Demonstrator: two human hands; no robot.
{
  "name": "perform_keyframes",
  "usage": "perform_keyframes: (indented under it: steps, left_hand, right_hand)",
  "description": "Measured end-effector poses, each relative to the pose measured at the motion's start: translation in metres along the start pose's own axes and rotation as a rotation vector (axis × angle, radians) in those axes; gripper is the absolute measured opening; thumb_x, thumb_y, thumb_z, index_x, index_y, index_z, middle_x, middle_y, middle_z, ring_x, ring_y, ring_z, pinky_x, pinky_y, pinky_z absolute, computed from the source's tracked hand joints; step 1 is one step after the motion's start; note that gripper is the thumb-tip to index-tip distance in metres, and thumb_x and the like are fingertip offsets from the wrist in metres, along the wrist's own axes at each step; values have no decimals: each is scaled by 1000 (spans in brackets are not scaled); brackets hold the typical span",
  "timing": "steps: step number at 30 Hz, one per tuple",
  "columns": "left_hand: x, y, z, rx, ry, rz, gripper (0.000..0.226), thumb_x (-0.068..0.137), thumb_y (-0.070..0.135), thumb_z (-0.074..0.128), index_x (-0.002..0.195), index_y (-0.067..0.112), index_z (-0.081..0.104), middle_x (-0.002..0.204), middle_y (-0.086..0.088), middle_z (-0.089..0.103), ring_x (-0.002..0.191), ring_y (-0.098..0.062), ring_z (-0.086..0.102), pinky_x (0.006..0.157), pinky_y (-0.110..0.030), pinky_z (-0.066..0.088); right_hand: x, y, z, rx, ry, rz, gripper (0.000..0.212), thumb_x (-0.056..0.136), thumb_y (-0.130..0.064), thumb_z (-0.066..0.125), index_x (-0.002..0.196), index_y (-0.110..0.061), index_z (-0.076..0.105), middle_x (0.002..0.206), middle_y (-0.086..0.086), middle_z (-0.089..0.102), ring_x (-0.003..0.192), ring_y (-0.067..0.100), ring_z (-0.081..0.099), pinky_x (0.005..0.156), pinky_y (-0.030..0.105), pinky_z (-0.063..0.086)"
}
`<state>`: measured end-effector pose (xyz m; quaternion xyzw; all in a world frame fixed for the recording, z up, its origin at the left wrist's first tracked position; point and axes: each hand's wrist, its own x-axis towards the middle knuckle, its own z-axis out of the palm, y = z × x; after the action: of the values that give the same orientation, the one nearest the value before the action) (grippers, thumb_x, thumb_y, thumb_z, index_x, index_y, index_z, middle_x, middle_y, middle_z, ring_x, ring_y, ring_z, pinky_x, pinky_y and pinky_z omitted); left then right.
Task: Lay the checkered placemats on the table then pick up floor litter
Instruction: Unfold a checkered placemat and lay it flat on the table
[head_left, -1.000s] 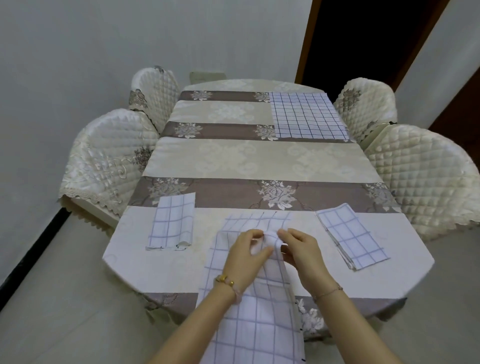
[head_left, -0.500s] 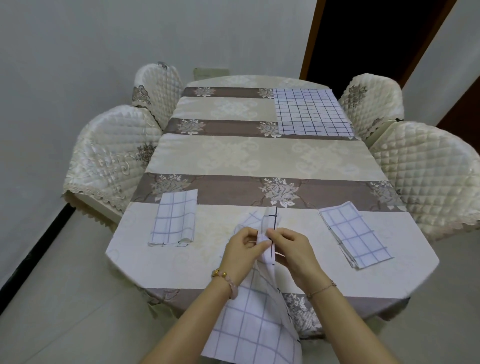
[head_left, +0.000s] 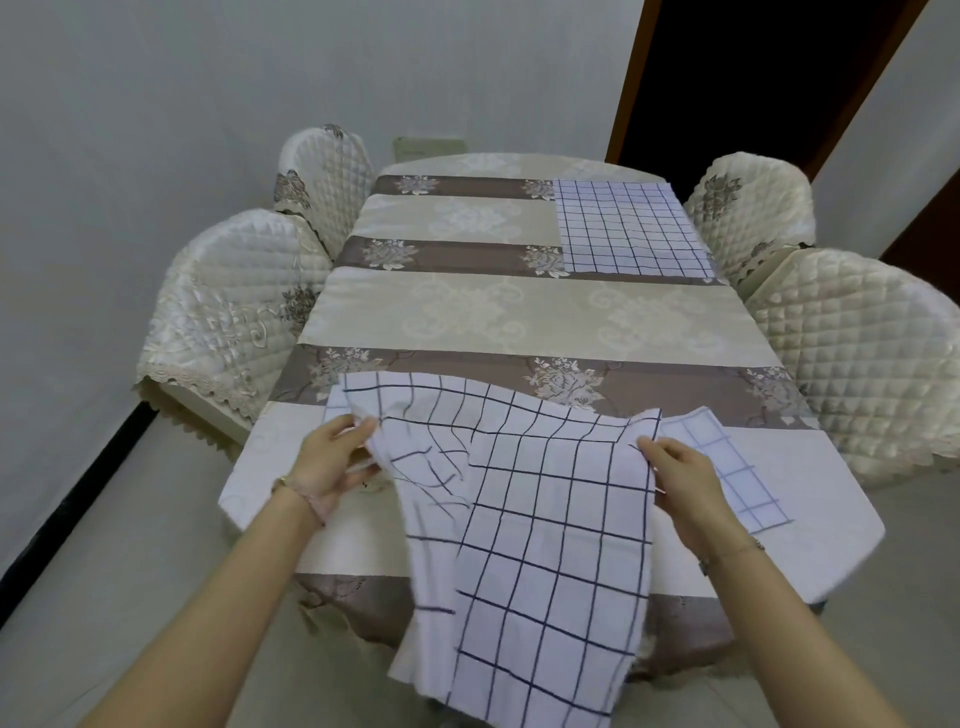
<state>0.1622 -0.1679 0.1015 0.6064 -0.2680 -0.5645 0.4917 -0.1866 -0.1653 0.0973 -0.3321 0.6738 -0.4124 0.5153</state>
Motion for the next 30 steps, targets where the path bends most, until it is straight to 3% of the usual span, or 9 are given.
perform_keyframes:
  steps: [3,5,8,14,17,20,24,27,30]
  left_hand:
    - [15,13,-19,40,5,-34,18,90,8,53,102,-4,59,58,3,69,52,-4,65,51,-14,54]
    - [21,21,-28,131,60,-15,28,93,7,49,115,-9,56,87,-8,71,80,-9,64,69,-4,46]
    - [38,17,-44,211,72,-56,42,94,16,49,130,-6,48,138,-17,48,125,-27,46,96,-22,31]
    - [28,-22,-82,26,64,-307,53,90,46,50,124,6,53,132,-13,52,115,-28,54,102,-44,39]
    - [-5,-36,-92,43,3,-363,34,95,31,45,103,4,64,104,-18,68,89,-26,67,83,-41,47]
    - [-34,-50,-93,199,-69,-328,24,90,12,50,104,-4,61,108,-27,65,86,-27,67,82,-36,48]
    - [-47,-63,-86,356,68,-186,2,92,14,54,90,15,54,88,3,58,91,-18,54,81,-26,39]
    - [-41,-72,-85,397,153,-99,14,90,17,58,84,5,58,87,-10,62,82,-23,58,73,-30,44]
    - [-43,-72,-80,372,235,-11,17,88,16,60,76,7,51,73,-13,50,71,-22,46,65,-29,35]
  right_hand:
    - [19,-3,-9,-51,36,9,29,106,-17,59,79,-8,58,75,11,43,61,19,37,56,24,34]
    - [31,-2,-11,-60,64,31,21,105,-20,62,102,1,65,86,13,44,63,21,36,61,25,30]
    - [42,1,-8,-32,84,106,21,107,-22,58,102,-4,68,78,9,50,65,18,42,63,26,33]
    - [28,34,-15,48,28,235,46,108,-34,55,146,-8,55,150,13,58,133,36,57,115,47,47]
    - [16,66,-29,58,59,279,35,104,-33,62,132,-12,64,144,20,65,129,41,62,95,43,55]
    - [2,84,-39,-94,56,213,31,102,-26,66,131,-16,63,146,16,62,130,35,58,100,43,47]
    - [-7,101,-42,-270,-6,201,54,95,-13,75,144,0,56,138,11,64,127,32,58,107,43,48]
    - [-14,101,-35,-317,-6,159,26,94,-4,74,117,8,73,107,24,77,104,42,71,89,41,59]
    - [-24,89,-30,-293,42,124,11,94,-9,76,101,-1,76,115,30,75,114,46,68,104,53,56]
